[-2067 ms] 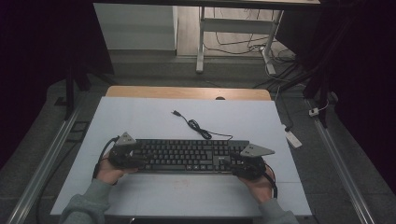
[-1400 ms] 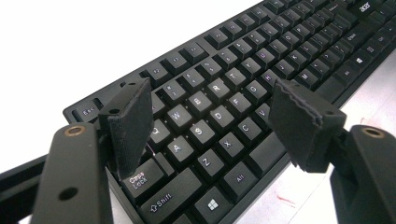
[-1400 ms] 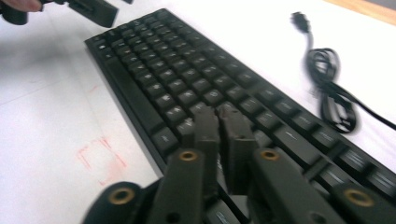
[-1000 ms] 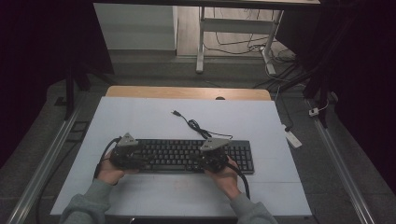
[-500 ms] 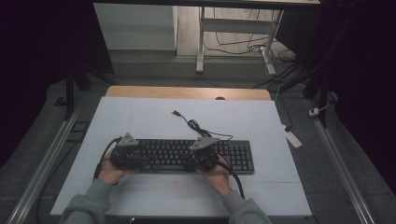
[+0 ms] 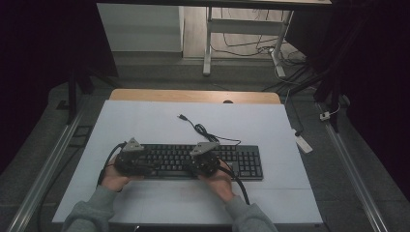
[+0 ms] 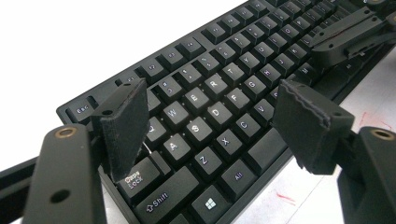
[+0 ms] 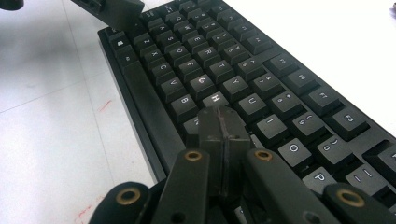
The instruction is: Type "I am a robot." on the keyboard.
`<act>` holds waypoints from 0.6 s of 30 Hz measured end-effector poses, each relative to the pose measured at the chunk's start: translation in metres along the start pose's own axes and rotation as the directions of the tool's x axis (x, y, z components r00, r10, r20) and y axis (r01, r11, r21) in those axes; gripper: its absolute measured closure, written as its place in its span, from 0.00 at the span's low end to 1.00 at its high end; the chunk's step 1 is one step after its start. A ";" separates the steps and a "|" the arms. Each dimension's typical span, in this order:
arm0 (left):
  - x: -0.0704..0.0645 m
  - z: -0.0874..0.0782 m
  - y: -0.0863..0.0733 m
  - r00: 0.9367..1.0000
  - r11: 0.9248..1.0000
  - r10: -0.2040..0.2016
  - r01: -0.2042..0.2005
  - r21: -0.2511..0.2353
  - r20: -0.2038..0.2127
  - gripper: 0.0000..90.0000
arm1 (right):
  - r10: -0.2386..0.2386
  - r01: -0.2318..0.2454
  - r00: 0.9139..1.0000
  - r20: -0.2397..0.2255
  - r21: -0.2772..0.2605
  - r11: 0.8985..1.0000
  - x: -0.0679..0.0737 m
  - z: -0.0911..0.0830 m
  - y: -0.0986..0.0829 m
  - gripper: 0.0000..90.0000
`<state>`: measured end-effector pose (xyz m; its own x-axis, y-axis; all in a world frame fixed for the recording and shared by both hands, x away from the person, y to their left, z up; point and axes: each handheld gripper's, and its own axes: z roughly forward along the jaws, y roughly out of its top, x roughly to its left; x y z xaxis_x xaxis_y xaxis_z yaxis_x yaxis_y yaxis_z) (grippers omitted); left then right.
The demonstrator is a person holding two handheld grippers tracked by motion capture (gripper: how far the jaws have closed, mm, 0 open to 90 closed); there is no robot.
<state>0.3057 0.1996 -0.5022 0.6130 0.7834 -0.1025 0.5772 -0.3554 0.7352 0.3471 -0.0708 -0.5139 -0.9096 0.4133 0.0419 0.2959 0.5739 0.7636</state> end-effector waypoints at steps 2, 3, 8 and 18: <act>0.000 0.000 0.000 1.000 1.000 0.005 -0.005 0.000 0.002 0.30 | -0.002 0.002 1.000 0.004 0.005 1.000 0.000 0.001 0.000 0.99; 0.000 0.000 0.000 1.000 1.000 0.007 -0.007 0.001 0.001 0.30 | -0.003 0.003 1.000 0.008 0.007 1.000 0.000 0.001 0.000 0.99; -0.001 0.002 0.000 1.000 1.000 0.009 -0.009 0.009 0.004 0.30 | -0.003 0.002 1.000 0.013 0.015 1.000 0.000 0.004 0.000 0.99; -0.001 0.001 0.000 1.000 1.000 0.013 -0.013 0.007 0.003 0.30 | 0.016 -0.016 1.000 0.016 0.040 0.999 0.000 0.009 -0.002 0.99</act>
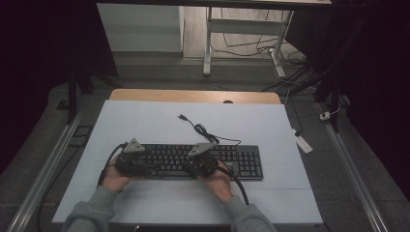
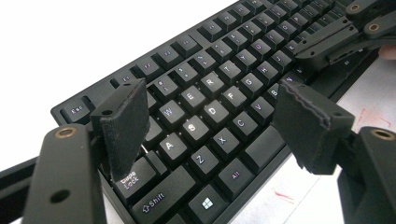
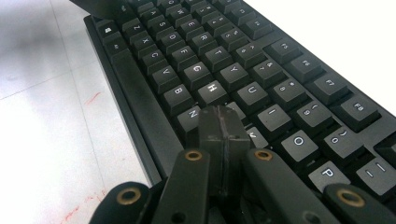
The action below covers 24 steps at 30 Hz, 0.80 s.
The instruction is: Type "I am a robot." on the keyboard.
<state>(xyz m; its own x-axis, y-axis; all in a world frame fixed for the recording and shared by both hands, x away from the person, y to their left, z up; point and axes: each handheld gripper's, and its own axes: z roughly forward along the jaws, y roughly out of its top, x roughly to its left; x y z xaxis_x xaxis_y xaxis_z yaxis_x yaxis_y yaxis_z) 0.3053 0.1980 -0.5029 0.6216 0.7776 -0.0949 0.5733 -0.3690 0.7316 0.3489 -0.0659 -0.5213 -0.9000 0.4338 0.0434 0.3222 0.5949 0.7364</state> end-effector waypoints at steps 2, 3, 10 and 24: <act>0.000 0.000 0.000 1.000 1.000 0.000 0.000 -0.002 0.000 0.30 | -0.019 0.019 1.000 0.006 -0.008 1.000 0.001 -0.001 0.001 0.99; 0.000 0.000 0.000 1.000 1.000 -0.001 0.001 -0.003 0.000 0.30 | -0.018 0.018 1.000 0.007 -0.014 1.000 0.001 -0.003 0.001 0.99; 0.000 -0.001 0.000 1.000 1.000 -0.001 0.001 -0.008 0.000 0.31 | -0.006 0.007 1.000 0.012 -0.071 0.997 -0.001 -0.018 0.002 0.86; -0.001 -0.001 0.000 1.000 1.000 0.001 -0.001 -0.006 0.001 0.30 | 0.007 0.000 0.998 0.067 -0.114 0.993 -0.011 -0.050 -0.013 0.63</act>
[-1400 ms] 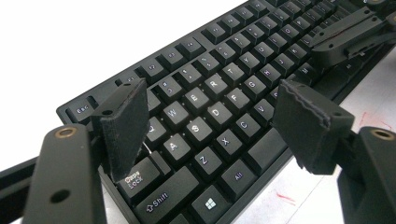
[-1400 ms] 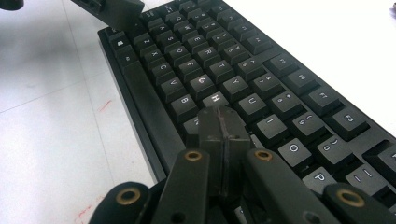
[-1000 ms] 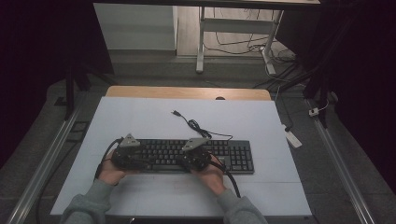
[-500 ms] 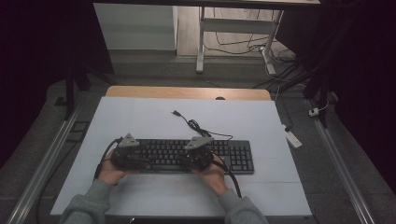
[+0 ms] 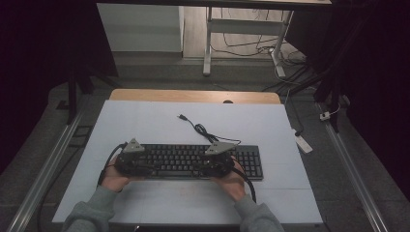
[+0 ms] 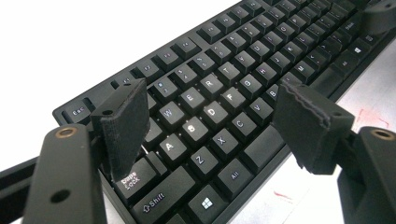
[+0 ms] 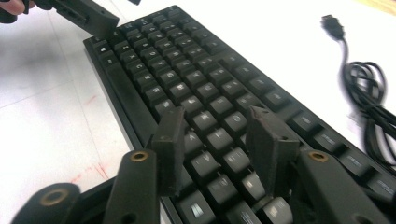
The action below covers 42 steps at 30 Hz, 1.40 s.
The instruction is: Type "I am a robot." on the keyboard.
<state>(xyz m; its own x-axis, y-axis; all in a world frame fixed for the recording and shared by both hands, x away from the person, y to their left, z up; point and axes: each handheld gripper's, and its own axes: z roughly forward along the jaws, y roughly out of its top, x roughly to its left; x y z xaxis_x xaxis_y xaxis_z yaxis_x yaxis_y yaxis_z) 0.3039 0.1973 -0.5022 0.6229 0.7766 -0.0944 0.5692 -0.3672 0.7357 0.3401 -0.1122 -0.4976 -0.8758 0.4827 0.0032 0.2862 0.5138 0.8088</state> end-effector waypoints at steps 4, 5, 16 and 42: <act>0.000 0.000 0.000 1.000 1.000 0.004 -0.004 0.000 0.000 0.30 | 0.007 -0.007 1.000 0.023 -0.004 1.000 -0.005 -0.013 -0.006 0.60; 0.000 0.000 0.000 1.000 1.000 0.003 -0.003 0.001 0.000 0.30 | 0.008 -0.008 1.000 0.030 -0.006 1.000 -0.006 -0.016 -0.007 0.59; 0.000 0.000 0.000 1.000 1.000 0.004 -0.004 0.000 0.001 0.30 | 0.044 -0.042 0.994 0.097 -0.022 0.999 -0.019 -0.054 -0.031 0.57; -0.010 -0.001 0.003 0.997 0.999 0.021 -0.018 -0.045 0.073 0.61 | 0.106 -0.097 0.979 0.171 -0.059 0.994 -0.032 -0.105 -0.070 0.57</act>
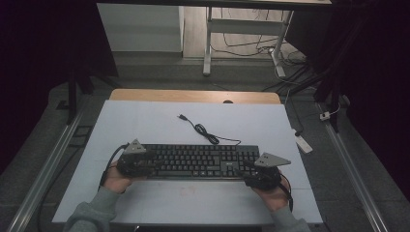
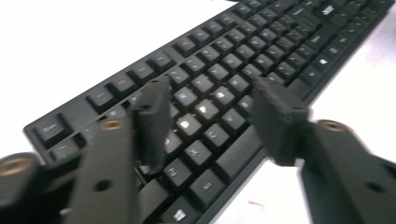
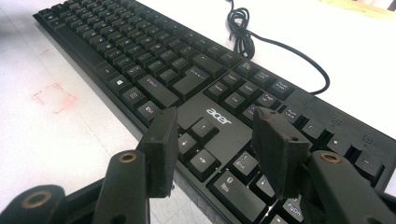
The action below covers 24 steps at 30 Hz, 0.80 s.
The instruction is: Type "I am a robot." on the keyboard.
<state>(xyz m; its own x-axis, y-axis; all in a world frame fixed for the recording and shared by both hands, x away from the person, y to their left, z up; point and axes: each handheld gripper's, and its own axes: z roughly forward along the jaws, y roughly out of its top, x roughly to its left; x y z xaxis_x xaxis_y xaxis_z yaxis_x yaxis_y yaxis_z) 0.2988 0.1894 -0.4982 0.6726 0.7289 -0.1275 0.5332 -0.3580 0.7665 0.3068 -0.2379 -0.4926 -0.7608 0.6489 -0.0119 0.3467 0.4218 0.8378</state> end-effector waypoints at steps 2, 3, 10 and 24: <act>-0.002 0.001 0.000 1.000 1.000 0.003 -0.003 -0.001 0.014 0.80 | -0.005 0.005 1.000 -0.002 0.003 1.000 0.000 0.000 0.000 0.57; -0.003 0.002 0.000 1.000 1.000 0.005 -0.005 0.002 0.020 0.87 | -0.007 0.007 1.000 -0.002 0.003 1.000 0.000 0.000 0.000 0.57; -0.010 0.010 0.000 0.998 0.998 0.034 -0.037 0.047 0.054 0.99 | -0.007 0.007 1.000 0.001 0.008 1.000 0.000 0.000 0.000 0.57; -0.021 0.030 -0.003 0.995 0.991 0.070 -0.076 0.107 0.064 0.99 | -0.011 0.011 1.000 0.002 0.022 1.000 0.000 0.002 -0.001 0.57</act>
<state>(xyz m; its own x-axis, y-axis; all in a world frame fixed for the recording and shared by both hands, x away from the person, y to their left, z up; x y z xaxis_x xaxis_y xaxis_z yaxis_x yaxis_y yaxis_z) 0.2988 0.1580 -0.5163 0.7398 0.6631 -0.1140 0.5323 -0.4732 0.7019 0.3076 -0.2364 -0.4946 -0.7631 0.6459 -0.0220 0.3506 0.4424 0.8255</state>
